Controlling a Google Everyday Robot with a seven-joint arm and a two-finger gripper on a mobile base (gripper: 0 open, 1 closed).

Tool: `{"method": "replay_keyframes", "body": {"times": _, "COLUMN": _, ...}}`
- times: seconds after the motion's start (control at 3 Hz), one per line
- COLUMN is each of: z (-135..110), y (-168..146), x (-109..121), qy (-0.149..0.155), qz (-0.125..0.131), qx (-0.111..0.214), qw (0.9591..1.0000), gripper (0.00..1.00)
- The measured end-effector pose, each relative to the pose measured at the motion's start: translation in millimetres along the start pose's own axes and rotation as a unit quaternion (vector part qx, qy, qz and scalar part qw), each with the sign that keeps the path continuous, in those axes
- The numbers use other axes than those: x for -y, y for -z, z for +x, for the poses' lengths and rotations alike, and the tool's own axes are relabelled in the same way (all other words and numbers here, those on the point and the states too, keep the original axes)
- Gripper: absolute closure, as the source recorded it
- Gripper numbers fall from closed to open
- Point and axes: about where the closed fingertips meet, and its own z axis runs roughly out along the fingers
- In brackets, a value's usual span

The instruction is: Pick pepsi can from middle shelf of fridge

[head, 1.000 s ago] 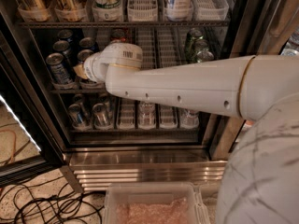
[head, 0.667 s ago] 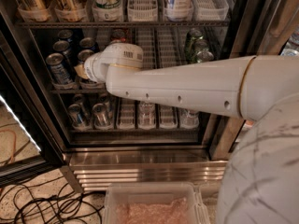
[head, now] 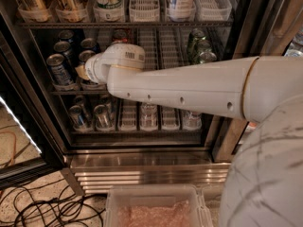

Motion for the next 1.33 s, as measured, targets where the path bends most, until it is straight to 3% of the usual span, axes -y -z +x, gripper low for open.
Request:
{"method": "replay_keyframes", "body": {"times": 0.33, "z": 4.9, "y": 12.6, "x": -21.6, "qy": -0.007, "qz": -0.033, "qx": 0.002, "qw": 0.9994, "gripper": 1.00}}
{"method": "replay_keyframes", "body": {"times": 1.33, "z": 7.6, "y": 18.9, "x": -56.3, "qy": -0.013, "qz": -0.078, "qx": 0.006, "qw": 0.9968, "gripper": 1.00}}
